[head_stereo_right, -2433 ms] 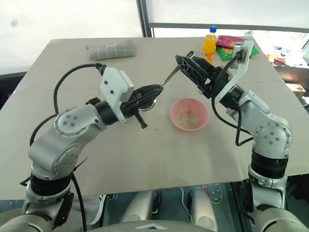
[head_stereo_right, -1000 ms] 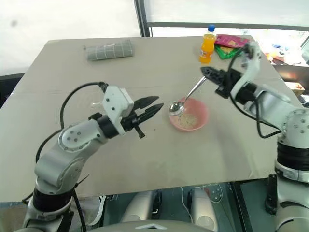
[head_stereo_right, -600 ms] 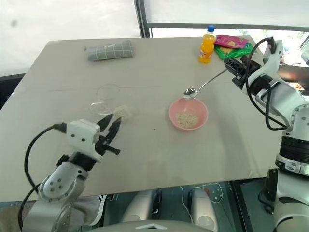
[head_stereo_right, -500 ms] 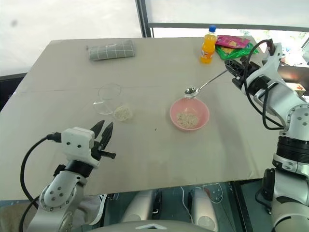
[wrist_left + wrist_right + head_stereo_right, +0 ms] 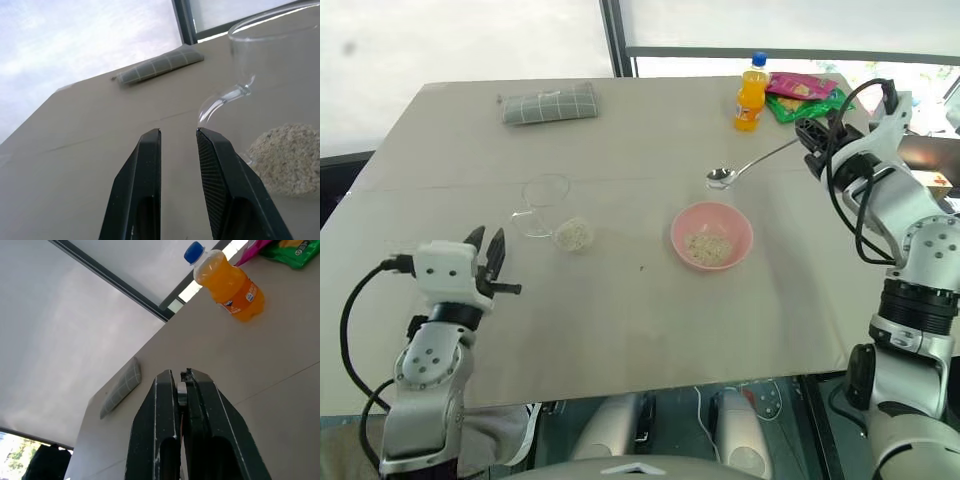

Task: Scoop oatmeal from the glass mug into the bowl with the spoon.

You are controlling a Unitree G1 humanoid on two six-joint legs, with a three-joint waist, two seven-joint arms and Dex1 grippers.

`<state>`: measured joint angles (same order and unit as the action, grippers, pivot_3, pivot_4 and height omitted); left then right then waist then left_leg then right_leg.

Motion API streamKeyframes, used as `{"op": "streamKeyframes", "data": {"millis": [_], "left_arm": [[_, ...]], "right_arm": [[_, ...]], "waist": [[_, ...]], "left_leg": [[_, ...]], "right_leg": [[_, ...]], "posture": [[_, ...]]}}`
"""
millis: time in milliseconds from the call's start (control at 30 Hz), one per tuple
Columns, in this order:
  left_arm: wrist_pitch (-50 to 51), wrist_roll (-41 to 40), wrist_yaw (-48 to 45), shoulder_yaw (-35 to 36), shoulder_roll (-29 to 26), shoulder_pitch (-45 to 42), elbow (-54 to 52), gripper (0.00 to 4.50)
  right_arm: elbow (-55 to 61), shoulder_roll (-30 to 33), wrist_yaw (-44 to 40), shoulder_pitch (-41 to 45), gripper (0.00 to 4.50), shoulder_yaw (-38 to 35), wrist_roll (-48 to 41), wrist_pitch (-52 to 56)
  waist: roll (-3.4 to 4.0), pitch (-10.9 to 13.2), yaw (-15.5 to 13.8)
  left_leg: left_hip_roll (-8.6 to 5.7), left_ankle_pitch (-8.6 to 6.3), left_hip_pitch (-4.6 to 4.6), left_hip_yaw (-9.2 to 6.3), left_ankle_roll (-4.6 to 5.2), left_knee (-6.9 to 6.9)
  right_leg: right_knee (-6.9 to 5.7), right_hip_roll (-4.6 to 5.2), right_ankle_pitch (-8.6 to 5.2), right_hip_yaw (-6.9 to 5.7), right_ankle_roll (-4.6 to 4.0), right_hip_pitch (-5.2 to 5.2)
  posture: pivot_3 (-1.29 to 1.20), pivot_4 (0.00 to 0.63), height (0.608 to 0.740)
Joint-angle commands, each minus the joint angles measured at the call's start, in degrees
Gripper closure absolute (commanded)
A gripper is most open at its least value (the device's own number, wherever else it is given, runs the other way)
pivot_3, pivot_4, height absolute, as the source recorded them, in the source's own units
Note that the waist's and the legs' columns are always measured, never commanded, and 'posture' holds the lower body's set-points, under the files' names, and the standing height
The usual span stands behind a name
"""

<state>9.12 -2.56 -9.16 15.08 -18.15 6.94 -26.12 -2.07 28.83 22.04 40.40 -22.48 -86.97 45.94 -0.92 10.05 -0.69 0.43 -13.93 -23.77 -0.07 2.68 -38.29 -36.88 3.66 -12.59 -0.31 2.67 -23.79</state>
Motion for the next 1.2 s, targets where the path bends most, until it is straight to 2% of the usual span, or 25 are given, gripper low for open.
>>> {"op": "streamKeyframes", "data": {"millis": [33, 733, 767, 833, 1033, 1200], "left_arm": [[-1.58, -0.59, -1.28, -0.5, -0.64, -1.91, 1.92, 3.39], [-4.49, 0.0, -2.78, -2.03, -0.73, -11.78, 14.01, 3.39], [-4.52, -0.02, -2.63, -2.03, -0.63, -12.04, 14.16, 3.9], [-4.35, -0.17, -2.28, -1.95, -0.44, -12.49, 14.42, 4.42], [-3.89, -0.35, -1.47, -2.08, -0.15, -13.48, 16.03, 4.42], [-4.32, 0.05, -1.91, -4.34, 0.34, -17.26, 18.11, 4.42]], "right_arm": [[2.98, 0.2, -0.04, 1.0, 4.5, -2.18, 0.07, -1.06], [4.82, -0.8, -0.8, 0.37, 4.5, -2.21, 2.46, -0.86], [4.96, -0.86, -0.87, 0.3, 4.5, -2.2, 2.59, -0.79], [5.08, -0.95, -0.97, 0.26, 4.5, -2.25, 2.82, -0.67], [5.49, -0.7, -1.14, 0.61, 4.5, -2.37, 2.95, -0.36], [5.57, 0.03, -2.38, 4.05, 4.5, -1.43, 1.81, 0.82]], "waist": [[0.0, 0.0, 0.02], [0.0, 0.0, 0.02], [0.0, 0.0, -0.03], [0.0, 0.0, -0.02], [0.0, 0.0, 0.04], [0.03, 0.02, -0.08]], "left_leg": [[0.0, 0.0, 0.0, 0.0, 0.0, 0.0], [0.0, -0.01, -0.01, -0.01, 0.01, 0.01], [0.0, -0.01, -0.01, -0.01, 0.01, 0.02], [0.0, -0.01, -0.02, -0.03, 0.02, 0.01], [0.0, -0.01, -0.01, -0.02, 0.02, 0.02], [0.0, -0.01, -0.01, -0.02, 0.02, 0.01]], "right_leg": [[0.0, 0.0, 0.0, 0.0, 0.0, 0.0], [0.0, 0.0, 0.01, -0.01, 0.0, -0.01], [-0.01, 0.0, 0.01, -0.02, 0.0, -0.01], [-0.01, 0.0, 0.01, -0.03, 0.0, -0.01], [-0.01, 0.01, 0.01, -0.02, 0.01, -0.01], [-0.01, 0.01, 0.01, -0.02, 0.01, -0.01]], "posture": [[0.0, 0.15, 0.74], [0.0, 0.15, 0.74], [0.0, 0.15, 0.74], [0.0, 0.15, 0.74], [0.0, 0.15, 0.74], [0.0, 0.15, 0.74]]}}
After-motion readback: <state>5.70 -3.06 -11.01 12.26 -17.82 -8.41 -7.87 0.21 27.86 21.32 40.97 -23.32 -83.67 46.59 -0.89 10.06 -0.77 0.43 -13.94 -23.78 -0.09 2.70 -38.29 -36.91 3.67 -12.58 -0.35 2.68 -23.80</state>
